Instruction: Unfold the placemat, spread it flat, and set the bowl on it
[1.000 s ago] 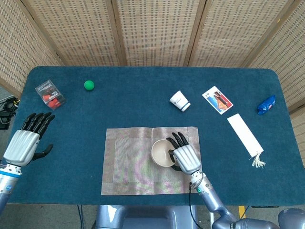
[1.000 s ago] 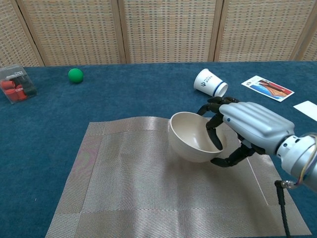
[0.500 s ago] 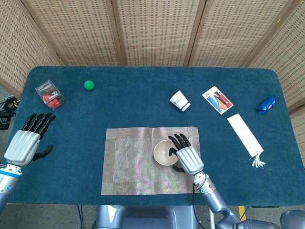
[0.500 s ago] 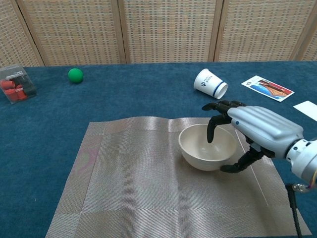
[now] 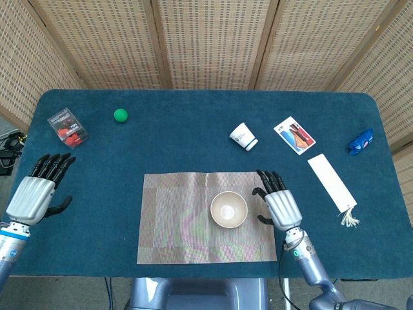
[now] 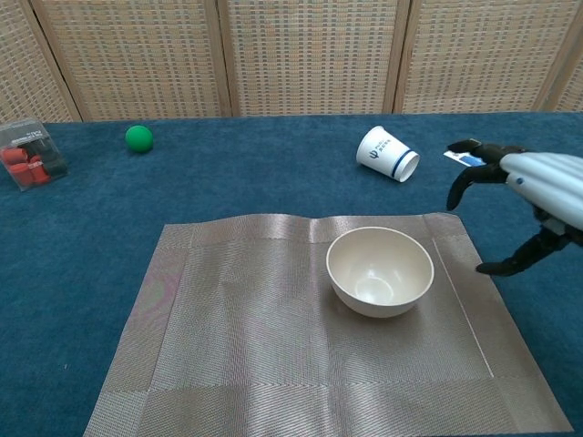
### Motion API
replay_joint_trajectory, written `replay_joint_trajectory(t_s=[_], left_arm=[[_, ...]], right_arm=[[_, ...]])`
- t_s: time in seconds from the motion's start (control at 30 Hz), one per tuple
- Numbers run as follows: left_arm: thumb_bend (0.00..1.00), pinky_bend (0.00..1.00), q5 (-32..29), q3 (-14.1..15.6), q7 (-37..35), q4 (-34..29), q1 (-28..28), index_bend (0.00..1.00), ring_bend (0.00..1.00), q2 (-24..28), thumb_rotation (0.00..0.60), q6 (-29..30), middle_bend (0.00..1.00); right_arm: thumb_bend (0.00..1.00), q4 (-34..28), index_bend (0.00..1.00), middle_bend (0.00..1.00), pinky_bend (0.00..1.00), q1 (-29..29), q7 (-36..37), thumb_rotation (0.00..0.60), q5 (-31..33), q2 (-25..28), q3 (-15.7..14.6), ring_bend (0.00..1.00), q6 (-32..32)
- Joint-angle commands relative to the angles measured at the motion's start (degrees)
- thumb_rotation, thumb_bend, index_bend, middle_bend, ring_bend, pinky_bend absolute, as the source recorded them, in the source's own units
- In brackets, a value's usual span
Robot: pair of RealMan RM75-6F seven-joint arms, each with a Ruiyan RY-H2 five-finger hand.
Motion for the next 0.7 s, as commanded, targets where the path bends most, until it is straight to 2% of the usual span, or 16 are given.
replay_joint_trajectory(t_s=[0.03,0.27,0.5,0.7], left_arm=[[0.35,0.0,0.0,0.1,0.4,0.1,0.0,0.0,0.0,-0.2,0.6,-0.1,0.0],[0.33,0.0,-0.5,0.6,1.4,0.4,0.0,0.0,0.0,-1.3,0.6,-0.9,0.0],[0.21,0.0,-2.3,1.1,3.2,2.9,1.8,0.0,0.0,-4.0,0.6,0.7,0.0],[0.18,0.0,-2.2,2.3,3.7,4.4,4.1,0.0,0.0,-5.1,0.6,3.0,0.0]], right_arm=[[0.28,-1.4,0.37,0.04,0.0,-2.2,2.6,0.6,-0.2,4.0,0.7,0.0,3.2],[0.21,0.0,0.22,0.0,0.0,-6.4,7.9,0.6,0.0,10.6,0.8,0.0,7.7],[0.14,7.2,0.06,0.0,0.0,-11.6,14.6,0.6,-0.5,14.0,-0.4,0.0,12.4],[0.13,8.6,0.03,0.0,0.0,-14.8,19.2,0.6,-0.1,16.4,-0.9,0.0,14.7]])
